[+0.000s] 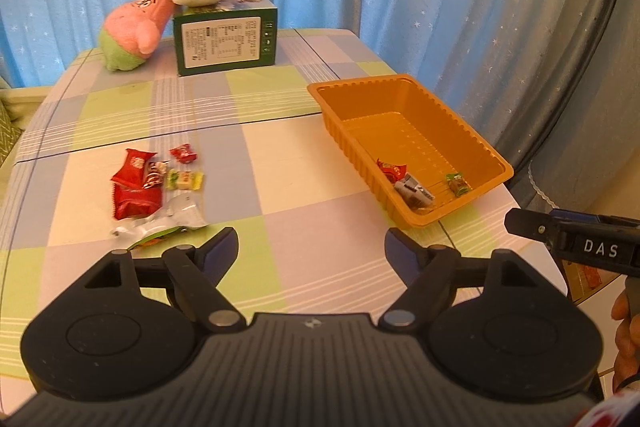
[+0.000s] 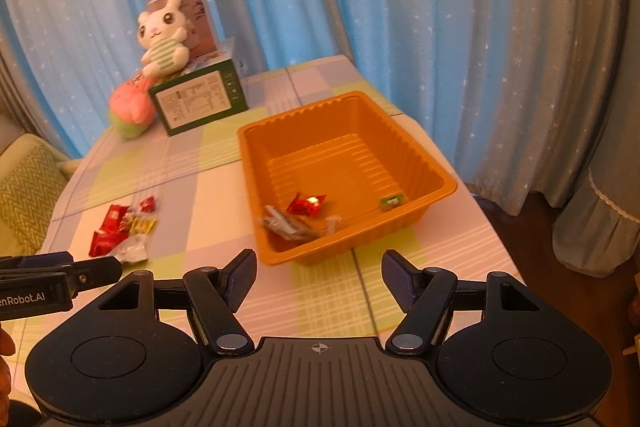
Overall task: Organize snacks
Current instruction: 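Withdraw both tools from the tray back toward the remaining snacks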
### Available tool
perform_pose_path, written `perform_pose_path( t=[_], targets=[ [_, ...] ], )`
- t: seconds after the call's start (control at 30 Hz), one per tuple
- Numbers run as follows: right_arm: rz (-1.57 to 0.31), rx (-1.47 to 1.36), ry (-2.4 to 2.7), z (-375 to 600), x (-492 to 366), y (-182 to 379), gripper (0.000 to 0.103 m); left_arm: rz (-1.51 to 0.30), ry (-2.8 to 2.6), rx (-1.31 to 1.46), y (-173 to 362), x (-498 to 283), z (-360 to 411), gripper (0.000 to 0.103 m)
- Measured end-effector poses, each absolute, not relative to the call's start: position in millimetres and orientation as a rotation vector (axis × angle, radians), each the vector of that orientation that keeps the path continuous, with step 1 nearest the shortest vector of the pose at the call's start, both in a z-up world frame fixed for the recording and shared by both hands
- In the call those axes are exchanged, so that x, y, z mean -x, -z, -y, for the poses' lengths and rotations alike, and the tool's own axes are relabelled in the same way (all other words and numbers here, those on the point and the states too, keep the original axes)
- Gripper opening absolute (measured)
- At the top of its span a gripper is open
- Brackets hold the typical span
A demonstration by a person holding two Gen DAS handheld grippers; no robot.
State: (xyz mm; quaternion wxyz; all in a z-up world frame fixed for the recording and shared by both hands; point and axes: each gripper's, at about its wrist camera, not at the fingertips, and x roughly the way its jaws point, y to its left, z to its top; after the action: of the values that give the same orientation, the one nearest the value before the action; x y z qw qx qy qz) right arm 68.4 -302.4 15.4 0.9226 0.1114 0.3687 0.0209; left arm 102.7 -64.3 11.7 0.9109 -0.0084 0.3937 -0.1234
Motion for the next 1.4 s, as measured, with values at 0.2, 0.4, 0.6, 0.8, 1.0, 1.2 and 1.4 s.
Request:
perform_pose_path(
  t=[0.2,0.4,0.6,0.8,1.0,1.2,1.4],
  targets=[
    [-0.758,-0.205,-0.070,283,-64,-19,0.069,-0.803,0.235,0.023,-15,-90,45,0.079],
    [-0.760,-0.190,-0.095,270,-65,-19,0.069,-0.798,0.210,0.034,-16,-84,28,0.079],
    [-0.765,-0.176,-0.122,255,-67,-18,0.069,-0.796,0.185,0.042,-15,-81,12,0.079],
    [-0.773,-0.168,-0.146,242,-70,-14,0.069,-0.802,0.155,0.048,-10,-78,-8,0.079],
    [-0.783,-0.160,-0.174,228,-73,-8,0.069,-0.818,0.109,0.049,-2,-79,-35,0.079],
    [-0.794,-0.146,-0.197,216,-81,0,0.069,-0.830,0.086,0.015,4,-87,-54,0.079],
    [-0.803,-0.142,-0.209,207,-91,8,0.069,-0.845,0.096,-0.008,13,-100,-67,0.079]
  ],
)
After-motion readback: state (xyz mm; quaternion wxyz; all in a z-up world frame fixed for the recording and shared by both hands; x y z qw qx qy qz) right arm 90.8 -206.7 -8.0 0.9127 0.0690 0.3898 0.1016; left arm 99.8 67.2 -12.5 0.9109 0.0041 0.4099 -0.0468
